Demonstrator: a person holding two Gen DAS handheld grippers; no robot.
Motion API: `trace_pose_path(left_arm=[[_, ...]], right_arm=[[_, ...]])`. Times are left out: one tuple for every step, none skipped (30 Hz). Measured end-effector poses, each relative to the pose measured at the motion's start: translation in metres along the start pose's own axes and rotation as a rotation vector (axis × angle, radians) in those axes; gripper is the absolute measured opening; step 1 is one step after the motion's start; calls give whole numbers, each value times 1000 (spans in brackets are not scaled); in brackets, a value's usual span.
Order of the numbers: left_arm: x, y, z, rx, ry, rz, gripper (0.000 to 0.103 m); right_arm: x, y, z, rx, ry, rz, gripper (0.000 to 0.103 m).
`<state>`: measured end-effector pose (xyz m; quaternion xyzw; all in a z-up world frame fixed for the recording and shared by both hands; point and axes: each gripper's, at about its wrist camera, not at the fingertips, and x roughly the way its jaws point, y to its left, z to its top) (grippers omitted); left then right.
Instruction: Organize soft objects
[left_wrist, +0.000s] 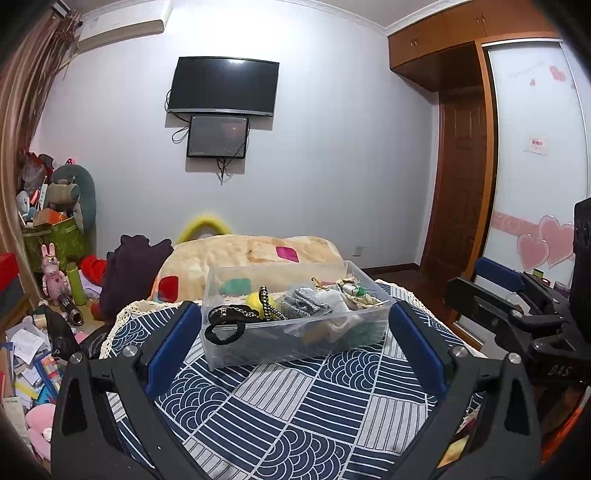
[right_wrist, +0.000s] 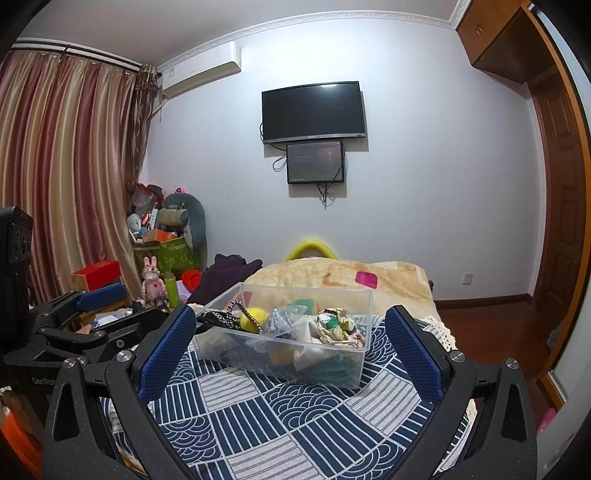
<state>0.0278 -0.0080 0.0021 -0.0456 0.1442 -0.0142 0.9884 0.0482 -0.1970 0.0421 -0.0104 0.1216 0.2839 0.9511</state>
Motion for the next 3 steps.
trace_pose_path(left_arm=[[0,0,0,-2,-1,3,103],[0,1,1,-3,-1,4,103],[0,2,0,-3,-1,3,103]], right_arm=[[1,-1,-1,1,0,1,102],[1,-1,-1,1,0,1,102],[1,-1,-1,0,1,0,102]])
